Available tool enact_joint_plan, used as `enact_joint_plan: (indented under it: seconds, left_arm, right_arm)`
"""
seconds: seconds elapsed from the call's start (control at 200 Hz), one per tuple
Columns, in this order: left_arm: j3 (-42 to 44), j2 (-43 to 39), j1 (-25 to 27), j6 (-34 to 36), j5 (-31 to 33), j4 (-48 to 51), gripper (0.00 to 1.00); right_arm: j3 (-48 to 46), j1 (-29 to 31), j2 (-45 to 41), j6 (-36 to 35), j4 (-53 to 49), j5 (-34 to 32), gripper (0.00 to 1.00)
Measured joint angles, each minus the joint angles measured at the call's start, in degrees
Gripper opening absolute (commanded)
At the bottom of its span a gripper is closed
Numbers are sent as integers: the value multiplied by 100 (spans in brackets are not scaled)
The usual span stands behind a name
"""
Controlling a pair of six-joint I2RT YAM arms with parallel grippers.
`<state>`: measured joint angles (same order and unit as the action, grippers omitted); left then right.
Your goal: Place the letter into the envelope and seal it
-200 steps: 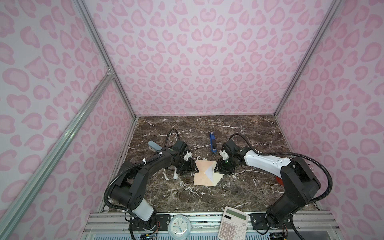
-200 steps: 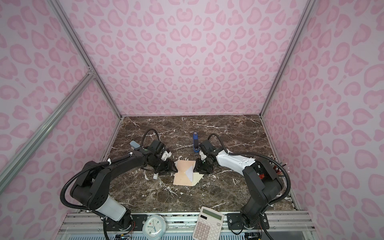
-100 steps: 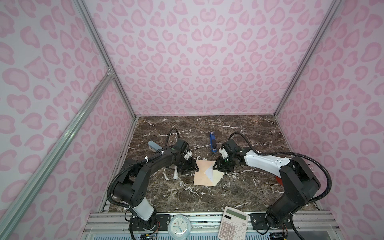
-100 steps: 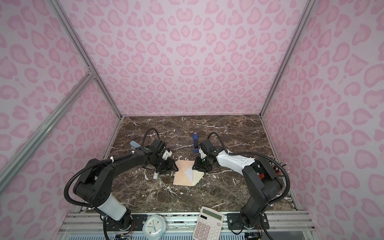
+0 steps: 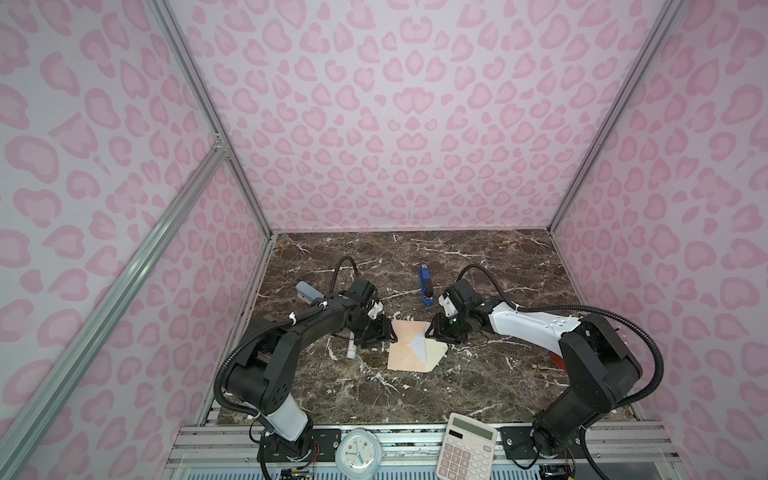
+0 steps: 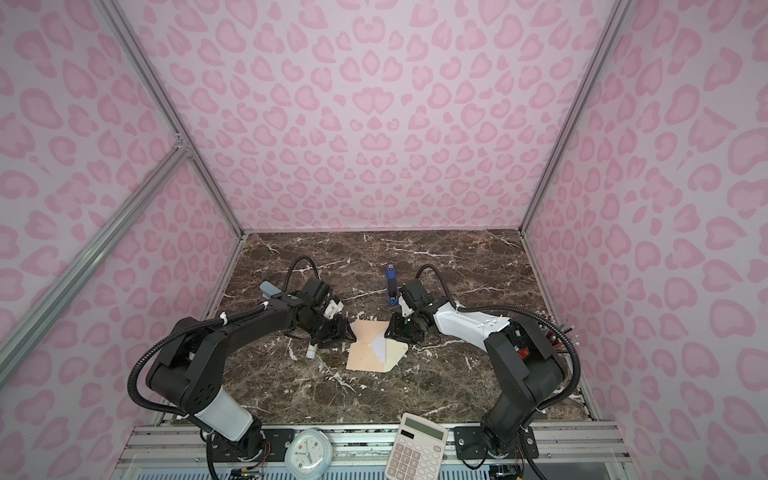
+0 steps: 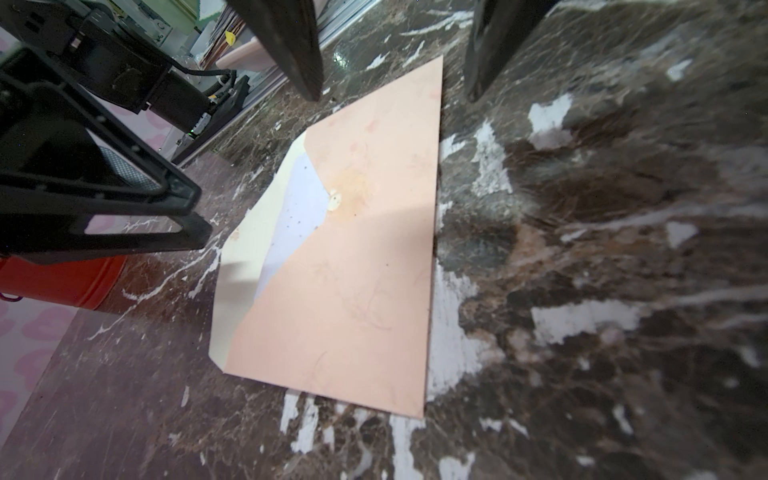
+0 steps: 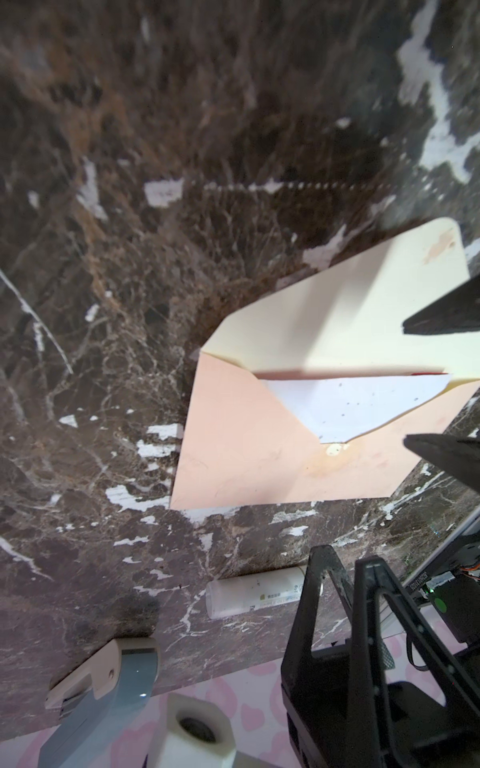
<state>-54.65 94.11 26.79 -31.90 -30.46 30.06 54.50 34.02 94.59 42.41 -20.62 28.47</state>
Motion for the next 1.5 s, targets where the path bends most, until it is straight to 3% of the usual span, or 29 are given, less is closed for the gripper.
enact_joint_plan:
  seconds: [1.5]
  left_arm:
    - [238,-96,-9,-216,35,-317,57]
  right_arm:
    - [-372,-7,-70,201,544,-37,41]
